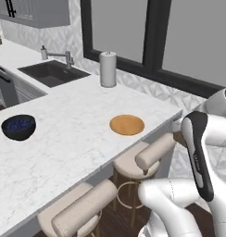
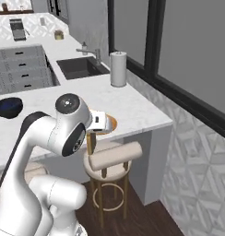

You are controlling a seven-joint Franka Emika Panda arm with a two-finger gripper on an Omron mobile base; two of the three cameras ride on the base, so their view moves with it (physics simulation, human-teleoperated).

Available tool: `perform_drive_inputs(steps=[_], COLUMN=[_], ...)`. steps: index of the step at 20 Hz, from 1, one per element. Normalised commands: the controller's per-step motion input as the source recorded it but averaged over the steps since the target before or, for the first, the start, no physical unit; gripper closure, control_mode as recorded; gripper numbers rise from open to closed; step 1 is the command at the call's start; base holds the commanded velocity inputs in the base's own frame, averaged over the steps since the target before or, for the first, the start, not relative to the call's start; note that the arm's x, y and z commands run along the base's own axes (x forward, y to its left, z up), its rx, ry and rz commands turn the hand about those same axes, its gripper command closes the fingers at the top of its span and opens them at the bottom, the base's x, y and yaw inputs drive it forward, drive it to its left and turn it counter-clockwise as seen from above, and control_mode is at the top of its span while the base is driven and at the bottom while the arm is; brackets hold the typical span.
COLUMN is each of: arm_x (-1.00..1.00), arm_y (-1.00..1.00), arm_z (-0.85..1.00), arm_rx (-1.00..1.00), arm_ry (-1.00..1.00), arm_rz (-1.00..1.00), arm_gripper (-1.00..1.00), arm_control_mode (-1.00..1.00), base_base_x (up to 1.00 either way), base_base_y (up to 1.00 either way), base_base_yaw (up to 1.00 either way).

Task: Start the toaster. Once the lever pops up, take the bread to the plate on the dining counter.

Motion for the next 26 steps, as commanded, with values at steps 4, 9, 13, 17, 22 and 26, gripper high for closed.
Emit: perform_drive_inputs(steps=[4,9,13,17,22,26], arm_x=[0.0,0.22,0.44,0.78,1.0,0.97], arm_y=[0.0,-0.24,-0.59,-0.38,-0.25,-0.31], arm_z=[0.0,0.0,0.0,0.0,0.0,0.0], arm_rx=[0.0,0.0,0.06,0.14,0.29,0.36], arm_ry=[0.0,-0.23,-0.28,-0.06,0.06,0.32], arm_rz=[0.0,0.21,0.33,0.26,0.23,0.27], arm_gripper=[1.0,1.0,1.0,1.0,1.0,1.0], arm_control_mode=[1.0,-1.0,-1.0,-1.0,-1.0,-1.0], base_base_x=[0.59,0.18,0.0,0.0,0.0,0.0], base_base_y=[-0.11,-0.08,0.0,0.0,0.0,0.0], base_base_yaw=[0.39,0.15,0.0,0.0,0.0,0.0])
